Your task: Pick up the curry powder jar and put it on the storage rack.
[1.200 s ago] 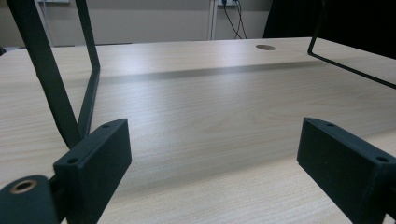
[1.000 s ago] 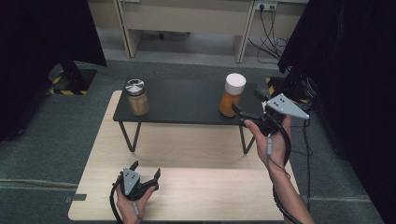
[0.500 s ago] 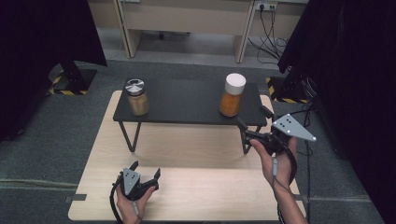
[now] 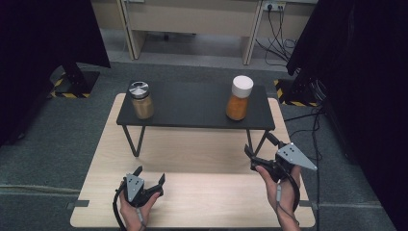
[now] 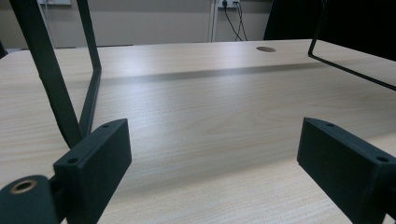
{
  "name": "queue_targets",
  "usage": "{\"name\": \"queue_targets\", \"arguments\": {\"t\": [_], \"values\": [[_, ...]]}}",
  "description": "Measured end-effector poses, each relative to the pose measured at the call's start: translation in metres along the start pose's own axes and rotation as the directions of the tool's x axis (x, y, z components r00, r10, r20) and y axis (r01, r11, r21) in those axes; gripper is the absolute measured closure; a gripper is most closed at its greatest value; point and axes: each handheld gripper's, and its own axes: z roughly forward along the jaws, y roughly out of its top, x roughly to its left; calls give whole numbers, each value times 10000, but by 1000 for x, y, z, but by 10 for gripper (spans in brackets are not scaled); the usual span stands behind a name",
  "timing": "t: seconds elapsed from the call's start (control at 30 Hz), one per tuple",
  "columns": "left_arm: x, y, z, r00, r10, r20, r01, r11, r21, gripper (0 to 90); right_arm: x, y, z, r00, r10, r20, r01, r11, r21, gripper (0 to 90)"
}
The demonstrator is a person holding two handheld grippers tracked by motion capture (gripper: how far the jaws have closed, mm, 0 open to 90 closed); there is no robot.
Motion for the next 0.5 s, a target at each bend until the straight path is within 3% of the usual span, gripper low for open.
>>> {"name": "queue_targets", "arguments": {"t": [0.3, 0.5], "values": [[-1, 0, 0, 10000, 33, -10, -33, 10000, 0, 92, 3, -34, -9, 9993, 304, 209, -315, 9983, 499, 93], [-1, -1, 0, 10000, 82, -23, -82, 10000, -34, 92, 1, -60, -13, 9995, 325, 8, -325, 9991, 269, 75]]}}
